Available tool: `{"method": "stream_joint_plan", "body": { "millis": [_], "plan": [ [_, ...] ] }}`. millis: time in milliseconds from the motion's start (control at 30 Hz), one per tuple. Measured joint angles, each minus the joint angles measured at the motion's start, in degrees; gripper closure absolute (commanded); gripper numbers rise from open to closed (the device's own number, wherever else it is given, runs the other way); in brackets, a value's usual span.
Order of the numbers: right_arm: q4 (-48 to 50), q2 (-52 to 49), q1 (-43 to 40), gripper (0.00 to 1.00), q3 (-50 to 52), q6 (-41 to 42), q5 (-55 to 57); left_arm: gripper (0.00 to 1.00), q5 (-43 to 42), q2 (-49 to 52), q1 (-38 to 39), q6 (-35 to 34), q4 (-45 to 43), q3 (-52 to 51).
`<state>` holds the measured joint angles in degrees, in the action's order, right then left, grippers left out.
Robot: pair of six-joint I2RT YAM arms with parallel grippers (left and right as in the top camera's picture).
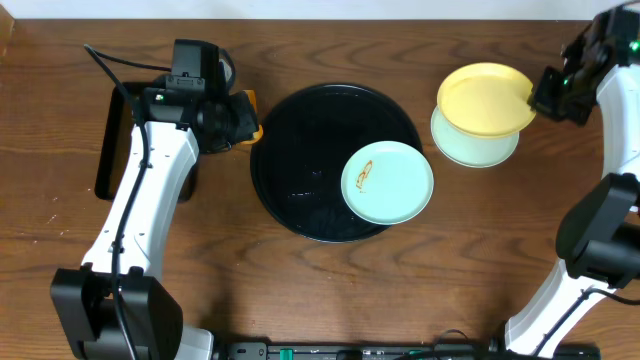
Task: Clean dirty plates on tray and stack at the side
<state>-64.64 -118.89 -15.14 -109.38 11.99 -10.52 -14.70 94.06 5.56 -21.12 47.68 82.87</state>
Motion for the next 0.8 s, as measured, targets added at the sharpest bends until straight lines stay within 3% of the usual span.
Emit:
{"method": "stream_joint_plan", "body": {
  "millis": [67,133,167,333,600,733,800],
  "plan": [
    [4.98,-0.09,-0.24,0.9,7.06,1.27,0.02,0.92,-0.02,0.0,0.0,0.02,0.02,0.0],
    [7.08,-0.09,-0.09,0.48,9.92,1.81,-0.07,0.92,-0.02,0.0,0.0,0.0,0.04,0.0],
    [7.3,-0.09,-0.07,0.33,10.8,2.03,-0.07,0.92,-0.02,0.0,0.0,0.0,0.04,0.0],
    [6.56,-0.09,0.81,0.26,11.3,2.49,-0.15,0.92,-0.02,0.0,0.0,0.0,0.04,0.0],
    [-9.11,-0.09,8.39,0.3,9.49,-1.99,-8.04,0.92,-0.02,0.02,0.0,0.0,-0.02,0.0],
    [-12.55,-0.09,15.63,0.07,9.33,-2.89,-8.76,0.92,-0.02,0.02,0.0,0.02,0.02,0.0],
    [-13.07,-0.09,20.37,0.01,9.29,-0.74,-6.01,0.92,-0.02,0.02,0.0,0.0,0.02,0.0]
  ]
}}
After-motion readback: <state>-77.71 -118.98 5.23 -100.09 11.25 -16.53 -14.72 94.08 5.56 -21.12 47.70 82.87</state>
